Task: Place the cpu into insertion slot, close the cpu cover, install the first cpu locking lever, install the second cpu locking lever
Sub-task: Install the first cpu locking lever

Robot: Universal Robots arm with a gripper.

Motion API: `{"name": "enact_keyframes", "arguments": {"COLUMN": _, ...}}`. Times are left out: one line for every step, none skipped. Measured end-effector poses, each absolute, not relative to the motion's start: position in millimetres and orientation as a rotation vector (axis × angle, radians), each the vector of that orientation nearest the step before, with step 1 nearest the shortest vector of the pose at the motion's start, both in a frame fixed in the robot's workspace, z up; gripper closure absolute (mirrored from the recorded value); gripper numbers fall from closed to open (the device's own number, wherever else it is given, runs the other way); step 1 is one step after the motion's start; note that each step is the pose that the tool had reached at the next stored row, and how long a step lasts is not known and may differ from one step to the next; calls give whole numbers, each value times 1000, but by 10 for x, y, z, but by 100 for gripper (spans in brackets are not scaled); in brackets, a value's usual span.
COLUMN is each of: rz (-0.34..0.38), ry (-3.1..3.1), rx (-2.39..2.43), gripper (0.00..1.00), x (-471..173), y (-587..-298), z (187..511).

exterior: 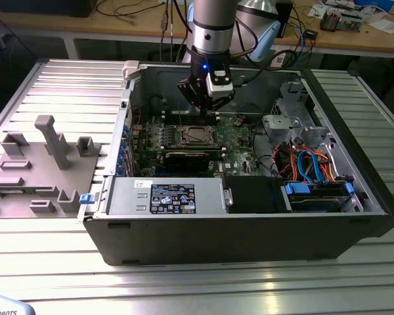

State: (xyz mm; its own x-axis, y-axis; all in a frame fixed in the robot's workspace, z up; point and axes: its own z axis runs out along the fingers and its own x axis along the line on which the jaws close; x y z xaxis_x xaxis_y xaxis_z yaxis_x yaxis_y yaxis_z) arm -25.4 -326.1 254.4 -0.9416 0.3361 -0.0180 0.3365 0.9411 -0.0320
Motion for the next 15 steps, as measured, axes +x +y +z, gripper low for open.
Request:
{"name": "enact_keyframes", "arguments": {"rz": -54, "ry": 3084, "rx": 530, "gripper": 89, "x": -254, "y": -3260, "z": 2543}}
{"name": "enact_keyframes", "arguments": {"rz": -54, "ry": 3084, "rx": 527, "gripper": 89, "x": -254, "y": -3260, "z": 2543}}
{"name": "enact_keyframes", "arguments": {"rz": -54, "ry": 3085, "rx": 524, "gripper": 89, "x": -254, "y": -3260, "z": 2543}}
{"name": "enact_keyframes", "arguments": {"rz": -54, "ry": 3085, "rx": 519, "gripper": 89, "x": -254, "y": -3260, "z": 2543}}
{"name": "enact_keyframes", "arguments": {"rz": -54, "ry": 3086, "rx": 515, "gripper": 89, "x": -254, "y": -3260, "z": 2543}}
{"name": "enact_keyframes", "arguments": {"rz": -54, "ry": 3087, "rx": 509, "gripper": 89, "x": -254, "y": -3260, "z": 2543}}
{"name": "enact_keyframes", "arguments": {"rz": -54, "ry": 3087, "rx": 506, "gripper": 89, "x": -254, "y": -3260, "z": 2543}}
{"name": "enact_keyframes", "arguments": {"rz": -54, "ry": 3088, "rx": 503, "gripper": 89, "x": -254, "y": -3261, "z": 2544}}
{"name": "enact_keyframes", "arguments": {"rz": -54, "ry": 3088, "rx": 500, "gripper": 89, "x": -254, "y": -3260, "z": 2544}}
{"name": "enact_keyframes", "arguments": {"rz": -54, "ry": 3089, "rx": 497, "gripper": 89, "x": -254, "y": -3260, "z": 2543}}
{"name": "enact_keyframes", "arguments": {"rz": -54, "ry": 3089, "rx": 495, "gripper": 89, "x": -254, "y": -3260, "z": 2543}}
{"name": "enact_keyframes", "arguments": {"rz": -54, "ry": 3089, "rx": 492, "gripper": 89, "x": -254, "y": -3260, "z": 2543}}
{"name": "enact_keyframes", "arguments": {"rz": -54, "ry": 3090, "rx": 490, "gripper": 89, "x": -254, "y": -3260, "z": 2543}}
{"name": "enact_keyframes", "arguments": {"rz": -54, "ry": 3090, "rx": 488, "gripper": 89, "x": -254, "y": -3261, "z": 2544}}
{"name": "enact_keyframes", "arguments": {"rz": -54, "ry": 3090, "rx": 486, "gripper": 89, "x": -254, "y": -3260, "z": 2543}}
